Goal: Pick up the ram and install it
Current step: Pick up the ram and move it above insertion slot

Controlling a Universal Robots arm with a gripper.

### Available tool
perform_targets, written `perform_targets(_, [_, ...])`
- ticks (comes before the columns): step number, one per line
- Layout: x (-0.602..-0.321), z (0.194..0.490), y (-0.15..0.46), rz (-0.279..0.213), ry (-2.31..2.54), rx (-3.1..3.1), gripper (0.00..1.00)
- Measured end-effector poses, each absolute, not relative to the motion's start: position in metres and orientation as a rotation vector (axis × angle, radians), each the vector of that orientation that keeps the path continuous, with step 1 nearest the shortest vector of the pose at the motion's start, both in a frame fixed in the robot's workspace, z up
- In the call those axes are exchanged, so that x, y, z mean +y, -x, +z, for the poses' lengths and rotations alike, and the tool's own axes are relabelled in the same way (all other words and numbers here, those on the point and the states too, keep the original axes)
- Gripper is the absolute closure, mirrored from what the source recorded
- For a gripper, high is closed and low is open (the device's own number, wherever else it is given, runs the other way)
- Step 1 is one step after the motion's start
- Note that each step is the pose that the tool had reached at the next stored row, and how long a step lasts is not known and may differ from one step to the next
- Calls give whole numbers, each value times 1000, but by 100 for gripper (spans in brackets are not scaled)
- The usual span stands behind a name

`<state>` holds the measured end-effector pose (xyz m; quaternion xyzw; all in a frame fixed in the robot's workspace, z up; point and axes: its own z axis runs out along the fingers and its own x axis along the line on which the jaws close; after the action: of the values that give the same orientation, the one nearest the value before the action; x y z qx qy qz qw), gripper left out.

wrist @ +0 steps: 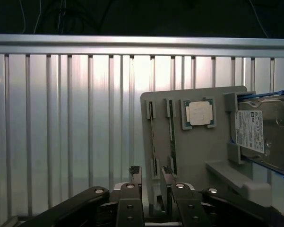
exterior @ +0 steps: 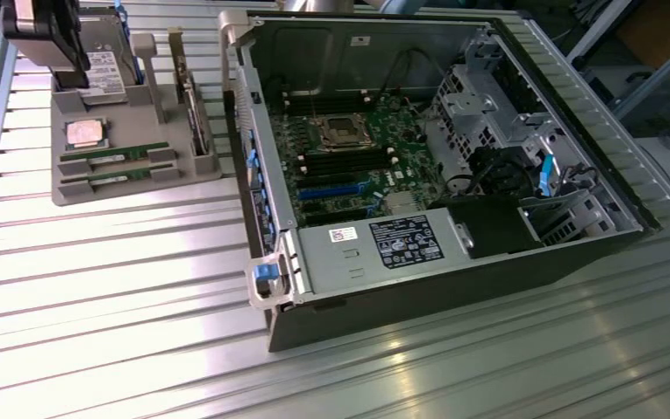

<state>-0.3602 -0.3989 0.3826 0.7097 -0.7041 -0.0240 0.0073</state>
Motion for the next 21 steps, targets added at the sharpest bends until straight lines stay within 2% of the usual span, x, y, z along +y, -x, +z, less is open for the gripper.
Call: perform_targets(21, [-399,372,360,-74,-2221,-2199,70])
